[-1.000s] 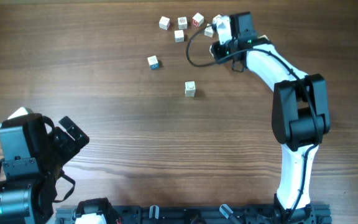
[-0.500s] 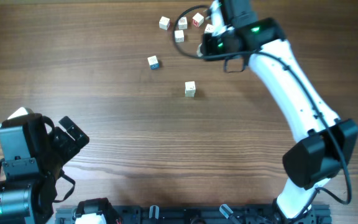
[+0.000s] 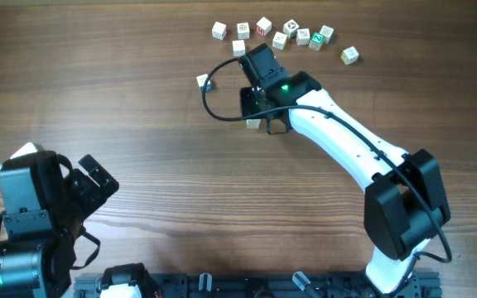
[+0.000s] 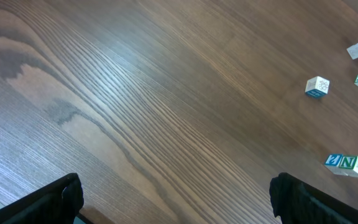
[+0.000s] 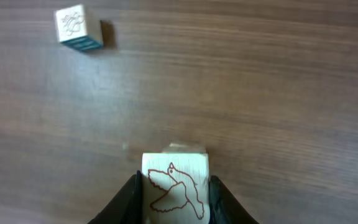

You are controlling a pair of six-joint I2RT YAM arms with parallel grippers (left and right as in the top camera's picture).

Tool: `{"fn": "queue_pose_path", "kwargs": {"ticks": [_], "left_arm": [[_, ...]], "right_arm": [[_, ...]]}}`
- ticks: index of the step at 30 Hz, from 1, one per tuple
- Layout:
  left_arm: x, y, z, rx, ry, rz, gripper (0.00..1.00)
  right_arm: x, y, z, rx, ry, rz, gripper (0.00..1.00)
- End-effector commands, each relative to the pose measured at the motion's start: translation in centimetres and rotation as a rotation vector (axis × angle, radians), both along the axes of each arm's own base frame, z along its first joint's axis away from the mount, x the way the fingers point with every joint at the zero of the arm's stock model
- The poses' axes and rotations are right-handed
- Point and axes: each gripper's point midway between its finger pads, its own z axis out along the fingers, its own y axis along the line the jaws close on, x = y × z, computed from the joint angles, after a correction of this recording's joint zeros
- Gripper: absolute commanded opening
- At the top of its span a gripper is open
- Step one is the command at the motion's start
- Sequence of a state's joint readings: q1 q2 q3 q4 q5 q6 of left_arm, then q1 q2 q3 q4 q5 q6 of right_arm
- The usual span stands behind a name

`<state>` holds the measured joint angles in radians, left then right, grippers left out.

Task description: Form a tower

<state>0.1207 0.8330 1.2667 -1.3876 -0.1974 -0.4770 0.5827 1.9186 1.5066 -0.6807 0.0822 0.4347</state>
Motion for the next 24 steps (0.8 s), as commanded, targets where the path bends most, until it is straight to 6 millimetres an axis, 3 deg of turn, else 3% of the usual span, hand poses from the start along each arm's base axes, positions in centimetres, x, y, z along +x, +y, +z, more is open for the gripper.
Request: {"fn": "queue_pose_path", "kwargs": {"ticks": [1, 24], "left_arm": [[-0.03, 0.23, 0.1, 0.0, -0.007, 0.019, 1.0], [-0.04, 0.23, 0.09, 0.0, -0.007, 0.019, 1.0]], "right_arm": [[-0.14, -1.02, -1.58, -0.048, 0.001, -0.035, 0.21], [-0.49, -0.67, -2.43, -0.027, 0.011, -0.022, 0.22]]}}
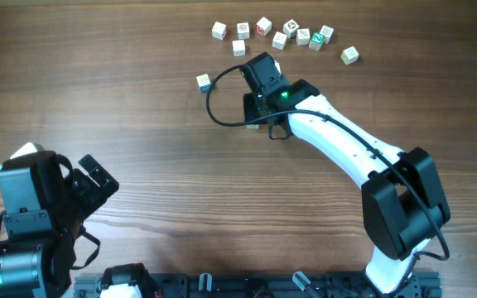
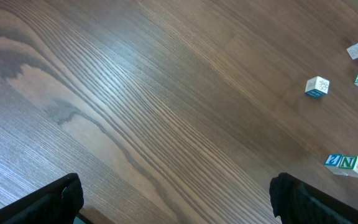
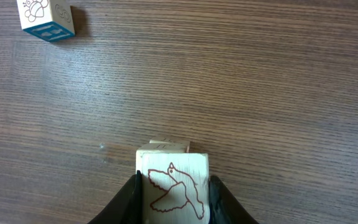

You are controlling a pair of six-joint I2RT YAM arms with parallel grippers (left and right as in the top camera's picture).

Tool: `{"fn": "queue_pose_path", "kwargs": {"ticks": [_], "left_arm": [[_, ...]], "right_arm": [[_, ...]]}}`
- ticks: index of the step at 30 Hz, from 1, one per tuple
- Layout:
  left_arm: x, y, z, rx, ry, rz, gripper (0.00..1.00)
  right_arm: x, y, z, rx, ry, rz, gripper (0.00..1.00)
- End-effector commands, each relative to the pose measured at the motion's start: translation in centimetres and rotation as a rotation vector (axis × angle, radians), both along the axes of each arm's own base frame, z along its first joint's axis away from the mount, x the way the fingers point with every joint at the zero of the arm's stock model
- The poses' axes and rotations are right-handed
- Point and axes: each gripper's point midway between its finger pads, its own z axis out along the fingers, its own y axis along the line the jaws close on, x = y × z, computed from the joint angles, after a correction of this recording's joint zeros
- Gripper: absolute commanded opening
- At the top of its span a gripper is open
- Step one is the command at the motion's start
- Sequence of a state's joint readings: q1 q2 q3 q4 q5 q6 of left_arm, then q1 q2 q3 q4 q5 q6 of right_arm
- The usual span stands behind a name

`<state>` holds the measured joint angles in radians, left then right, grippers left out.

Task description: Form a tower

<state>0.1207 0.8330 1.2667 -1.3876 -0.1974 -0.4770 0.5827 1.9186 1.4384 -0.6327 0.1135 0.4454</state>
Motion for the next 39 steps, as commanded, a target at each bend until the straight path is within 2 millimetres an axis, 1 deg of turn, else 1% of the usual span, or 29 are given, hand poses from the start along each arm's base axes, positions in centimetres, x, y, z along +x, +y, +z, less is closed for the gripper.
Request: {"fn": "queue_pose_path", "kwargs": {"ticks": [1, 7, 11, 14, 17, 19, 24, 25, 26, 34, 36, 37, 39], "left_arm": [[0.0, 0.2, 0.1, 0.0, -0.007, 0.019, 1.0], [0.0, 0.2, 0.1, 0.0, -0.007, 0.019, 1.0], [0.0, 0.2, 0.1, 0.0, -0.007, 0.019, 1.0], [0.0, 0.2, 0.1, 0.0, -0.007, 0.019, 1.0], [0.0, 0.2, 0.1, 0.0, -0.007, 0.019, 1.0], [0.0, 0.2, 0.1, 0.0, -0.007, 0.019, 1.0], [0.0, 0.2, 0.1, 0.0, -0.007, 0.019, 1.0], [0.0, 0.2, 0.1, 0.0, -0.007, 0.019, 1.0], [0.0, 0.2, 0.1, 0.0, -0.007, 0.019, 1.0], [0.0, 0.2, 0.1, 0.0, -0.007, 0.019, 1.0], [0.0, 0.2, 0.1, 0.0, -0.007, 0.019, 1.0], [0.0, 0.2, 0.1, 0.0, -0.007, 0.019, 1.0], [0.0, 0.2, 0.1, 0.0, -0.007, 0.019, 1.0]], "right_arm": [[-0.1, 0.3, -0.5, 0.006, 0.008, 0.006, 0.22], [-0.1, 0.4, -0.5, 0.006, 0.006, 0.009, 0.22], [-0.6, 1.8, -0.4, -0.013, -0.018, 0.089, 0.22], [-0.7, 1.9, -0.2, -0.052, -0.045, 0.085, 0.22], [-0.6, 1.8, -0.2, -0.057, -0.049, 0.077, 0.22], [-0.3, 1.1, -0.1, -0.078, -0.062, 0.029, 0.22], [-0.4, 1.0, -0.3, -0.081, -0.058, 0.03, 0.22], [-0.4, 1.0, -0.4, -0.081, -0.058, 0.03, 0.26], [-0.5, 1.0, -0.6, -0.081, -0.059, 0.03, 0.28], [-0.3, 0.9, -0.5, -0.085, -0.067, 0.025, 0.29], [-0.3, 0.8, -0.5, -0.089, -0.068, 0.024, 0.31], [-0.3, 0.8, -0.6, -0.088, -0.068, 0.024, 0.33], [-0.3, 0.8, -0.6, -0.091, -0.07, 0.022, 0.33]]}}
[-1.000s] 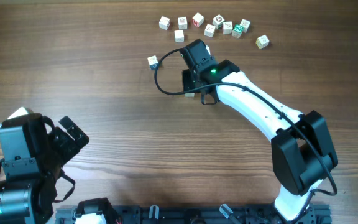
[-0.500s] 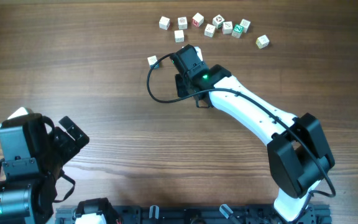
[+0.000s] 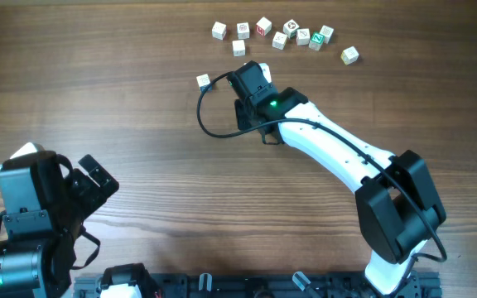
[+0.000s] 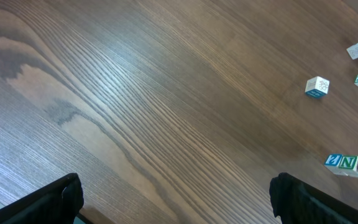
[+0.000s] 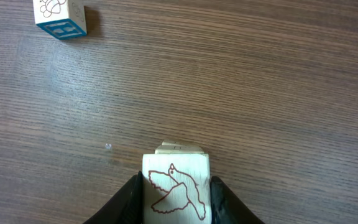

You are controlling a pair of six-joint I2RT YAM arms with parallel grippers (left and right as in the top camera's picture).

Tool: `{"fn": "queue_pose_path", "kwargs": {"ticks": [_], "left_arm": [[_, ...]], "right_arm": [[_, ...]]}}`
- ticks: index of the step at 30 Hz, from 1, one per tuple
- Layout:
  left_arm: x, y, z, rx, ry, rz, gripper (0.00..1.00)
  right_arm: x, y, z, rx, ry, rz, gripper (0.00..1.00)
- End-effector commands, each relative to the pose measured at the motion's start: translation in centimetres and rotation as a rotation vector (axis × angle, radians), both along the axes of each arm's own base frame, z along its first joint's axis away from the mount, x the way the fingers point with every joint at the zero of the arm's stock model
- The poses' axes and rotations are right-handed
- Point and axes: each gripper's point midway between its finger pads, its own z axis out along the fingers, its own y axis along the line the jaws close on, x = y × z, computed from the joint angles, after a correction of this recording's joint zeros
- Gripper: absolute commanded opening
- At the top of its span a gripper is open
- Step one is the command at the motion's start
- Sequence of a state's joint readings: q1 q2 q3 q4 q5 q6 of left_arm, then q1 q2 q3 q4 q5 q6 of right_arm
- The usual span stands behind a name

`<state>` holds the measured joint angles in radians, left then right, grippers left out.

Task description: Form a tower

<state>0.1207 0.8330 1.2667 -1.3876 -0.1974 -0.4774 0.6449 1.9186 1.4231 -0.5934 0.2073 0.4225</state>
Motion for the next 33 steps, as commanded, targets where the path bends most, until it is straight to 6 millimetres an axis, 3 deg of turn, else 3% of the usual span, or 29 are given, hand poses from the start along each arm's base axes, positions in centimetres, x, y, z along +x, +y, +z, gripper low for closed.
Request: {"fn": "queue_pose_path", "kwargs": {"ticks": [1, 6, 12, 15, 18, 21, 25, 28, 30, 33], "left_arm": [[0.0, 0.2, 0.1, 0.0, -0.006, 0.018, 1.0], [0.0, 0.2, 0.1, 0.0, -0.006, 0.018, 1.0], [0.0, 0.2, 0.1, 0.0, -0.006, 0.018, 1.0], [0.0, 0.2, 0.1, 0.0, -0.006, 0.018, 1.0], [0.0, 0.2, 0.1, 0.0, -0.006, 0.018, 1.0], [0.0, 0.2, 0.1, 0.0, -0.006, 0.018, 1.0], [0.0, 0.2, 0.1, 0.0, -0.006, 0.018, 1.0], [0.0, 0.2, 0.1, 0.0, -0.006, 0.018, 1.0], [0.0, 0.2, 0.1, 0.0, -0.006, 0.018, 1.0], [0.0, 0.2, 0.1, 0.0, -0.006, 0.018, 1.0]], "right_arm": [[0.1, -0.6, -0.7, -0.025, 0.0, -0.019, 0.33], [0.1, -0.6, -0.9, -0.027, 0.002, -0.019, 0.35], [0.1, -0.5, -1.2, -0.029, 0.006, -0.019, 0.5], [0.3, -0.4, -1.1, -0.022, -0.004, -0.018, 0.68], [0.1, 0.5, -1.1, 0.026, 0.016, 0.014, 0.99], [-0.2, 1.2, -0.5, 0.082, 0.062, 0.035, 0.99], [0.1, -0.2, 2.4, 0.104, 0.142, 0.011, 0.99], [0.4, -0.5, 3.4, 0.114, 0.15, 0.003, 0.99], [0.4, 0.0, 3.3, 0.132, 0.162, 0.013, 0.99], [0.6, 0.8, -0.6, 0.107, 0.263, 0.02, 0.99]]}}
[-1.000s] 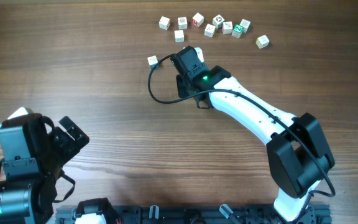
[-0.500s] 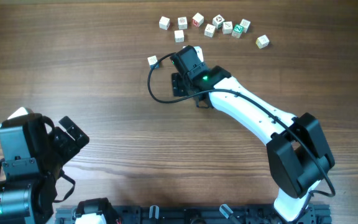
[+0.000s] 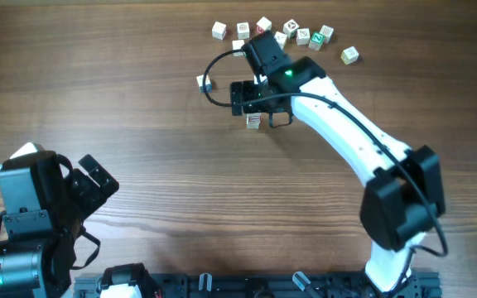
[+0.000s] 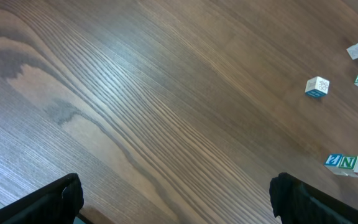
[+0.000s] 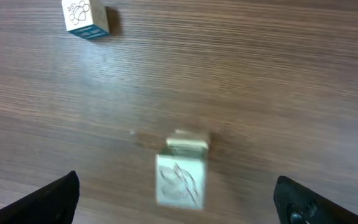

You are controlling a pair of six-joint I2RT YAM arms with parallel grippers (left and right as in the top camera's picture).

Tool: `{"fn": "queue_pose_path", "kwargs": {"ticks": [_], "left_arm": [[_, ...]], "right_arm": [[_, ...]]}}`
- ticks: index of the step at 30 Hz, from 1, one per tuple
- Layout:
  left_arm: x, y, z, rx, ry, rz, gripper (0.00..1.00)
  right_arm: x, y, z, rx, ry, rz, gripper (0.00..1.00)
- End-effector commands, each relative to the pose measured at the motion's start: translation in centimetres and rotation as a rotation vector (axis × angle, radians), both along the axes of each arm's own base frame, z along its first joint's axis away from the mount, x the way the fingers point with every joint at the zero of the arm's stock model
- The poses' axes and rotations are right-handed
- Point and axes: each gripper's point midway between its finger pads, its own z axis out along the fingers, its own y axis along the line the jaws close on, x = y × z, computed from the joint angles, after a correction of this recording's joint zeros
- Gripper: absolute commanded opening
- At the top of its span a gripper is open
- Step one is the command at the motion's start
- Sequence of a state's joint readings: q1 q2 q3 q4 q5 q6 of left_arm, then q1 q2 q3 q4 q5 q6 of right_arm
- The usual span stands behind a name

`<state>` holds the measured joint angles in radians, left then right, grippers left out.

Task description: Form a tower

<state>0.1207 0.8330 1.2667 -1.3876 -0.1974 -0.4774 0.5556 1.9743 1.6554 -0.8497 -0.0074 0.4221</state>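
A pale block with a red bird drawing [image 5: 180,180] sits on top of another pale block [image 5: 188,142], which peeks out behind it. From above the stack [image 3: 253,122] shows as one small square. My right gripper [image 5: 178,202] is open, with its fingers wide apart on either side of the bird block and not touching it. In the overhead view the right gripper [image 3: 257,106] hangs just behind the stack. My left gripper [image 3: 98,178] is open at the near left, far from the blocks, with bare wood between its fingers [image 4: 67,196].
Several loose blocks [image 3: 292,31] lie scattered along the back of the table. A blue-sided block [image 3: 203,81] lies left of the stack, also seen as the blue-sided block [image 5: 84,17]. Lettered block faces [image 4: 347,163] show at the right edge of the left wrist view.
My right gripper has opened and let go of the bird block, which now rests on the block beneath. The gripper stands farther from the stack. The left arm has not moved.
My right gripper stayed shut on the bird block at each earlier moment, holding it just over a pale block on the table while the arm shifted a little. Now the bird block stands free on that block and the gripper is open.
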Motion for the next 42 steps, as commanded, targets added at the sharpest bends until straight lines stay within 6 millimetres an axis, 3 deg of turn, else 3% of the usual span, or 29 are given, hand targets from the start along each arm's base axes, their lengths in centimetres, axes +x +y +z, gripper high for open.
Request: {"fn": "queue_pose_path", "kwargs": {"ticks": [1, 4, 6, 10, 13, 16, 20, 29, 42], "left_arm": [[0.0, 0.2, 0.1, 0.0, -0.006, 0.018, 1.0], [0.0, 0.2, 0.1, 0.0, -0.006, 0.018, 1.0], [0.0, 0.2, 0.1, 0.0, -0.006, 0.018, 1.0], [0.0, 0.2, 0.1, 0.0, -0.007, 0.018, 1.0], [0.0, 0.2, 0.1, 0.0, -0.007, 0.018, 1.0], [0.0, 0.2, 0.1, 0.0, -0.007, 0.018, 1.0], [0.0, 0.2, 0.1, 0.0, -0.006, 0.018, 1.0], [0.0, 0.2, 0.1, 0.0, -0.007, 0.018, 1.0], [0.0, 0.2, 0.1, 0.0, -0.006, 0.018, 1.0]], "right_arm": [[0.0, 1.2, -4.6, -0.025, 0.121, 0.022, 1.0], [0.1, 1.2, -7.4, -0.063, 0.182, 0.017, 0.99], [-0.2, 0.8, -8.0, -0.079, 0.202, -0.008, 1.0], [-0.1, 0.8, -8.0, -0.079, 0.201, -0.007, 0.96], [0.1, 0.7, -8.0, -0.089, 0.188, -0.012, 0.81], [0.1, 0.5, -8.0, -0.096, 0.188, -0.015, 0.74], [0.2, 0.6, -8.0, -0.092, 0.186, -0.021, 0.56], [0.6, 0.8, -7.5, -0.076, 0.178, -0.047, 0.41], [0.4, 0.8, -7.5, -0.07, 0.191, -0.074, 0.28]]}}
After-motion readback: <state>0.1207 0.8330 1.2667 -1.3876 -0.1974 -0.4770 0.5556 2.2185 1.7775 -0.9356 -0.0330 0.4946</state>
